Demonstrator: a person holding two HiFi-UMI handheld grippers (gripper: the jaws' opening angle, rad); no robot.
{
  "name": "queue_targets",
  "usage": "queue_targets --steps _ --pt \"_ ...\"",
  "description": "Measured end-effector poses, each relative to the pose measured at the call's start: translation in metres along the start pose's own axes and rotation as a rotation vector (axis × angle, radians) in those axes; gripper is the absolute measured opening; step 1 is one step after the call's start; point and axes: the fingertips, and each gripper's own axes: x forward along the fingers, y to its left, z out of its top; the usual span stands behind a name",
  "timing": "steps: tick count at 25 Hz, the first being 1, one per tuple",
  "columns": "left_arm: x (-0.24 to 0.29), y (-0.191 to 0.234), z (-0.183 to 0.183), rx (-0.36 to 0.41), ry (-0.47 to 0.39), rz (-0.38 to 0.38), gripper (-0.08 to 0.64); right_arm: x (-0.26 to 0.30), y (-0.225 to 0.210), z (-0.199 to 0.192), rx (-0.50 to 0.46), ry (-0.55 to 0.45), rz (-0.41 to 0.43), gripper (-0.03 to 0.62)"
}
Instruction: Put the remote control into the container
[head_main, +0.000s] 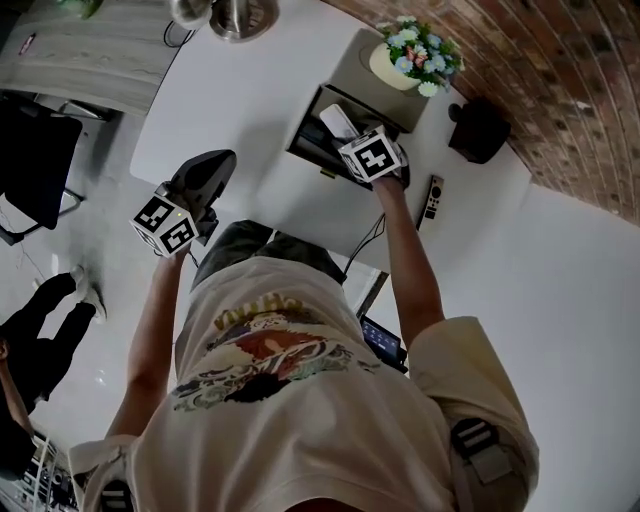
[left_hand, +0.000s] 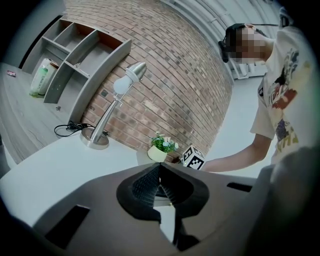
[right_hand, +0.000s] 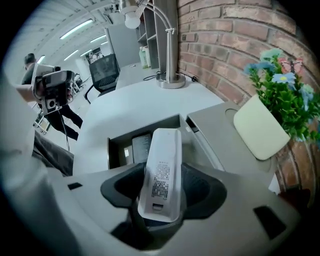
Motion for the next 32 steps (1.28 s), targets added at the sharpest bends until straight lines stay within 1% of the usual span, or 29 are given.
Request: queue_targets --steps 4,7,12,15,22,26,29,32 --pt "-0.004 0.006 -0.005 -0.006 -0.007 0.005 0.006 0.016 0.003 0.001 -0.086 0.052 0.032 0.236" --pt "-0.005 0.009 -0.005 -0.012 -0.015 0.008 0.005 0.023 0.001 -0.001 -0.142 0.108 0.038 0.236" --pt "-0.008 0.007 -0.006 -0.023 -0.034 0.012 0.005 0.03 -0.001 0.005 -0.199 0.12 0.059 0.236" --pt "-0.011 0.006 -0.01 -0.029 -0.03 0.017 0.006 0.029 0.0 0.003 -0.218 0.138 0.061 0.236" --pt "-0.015 0.004 -0.011 -0.03 -0.036 0.017 0.005 0.028 0.001 0.005 -0.262 0.131 0.073 0.238" --pt "-0.016 0.003 -0.009 -0.026 -0.041 0.021 0.005 0.027 0.0 0.005 -0.264 0.126 0.068 0.238" --pt "-0.017 0.003 -0.008 -0.027 -0.042 0.021 0.005 0.024 -0.004 0.011 -0.26 0.091 0.037 0.238" --pt "-0.02 0.005 -0.007 -0.03 -0.045 0.019 0.005 0.02 -0.005 0.017 -0.242 0.072 0.031 0.238"
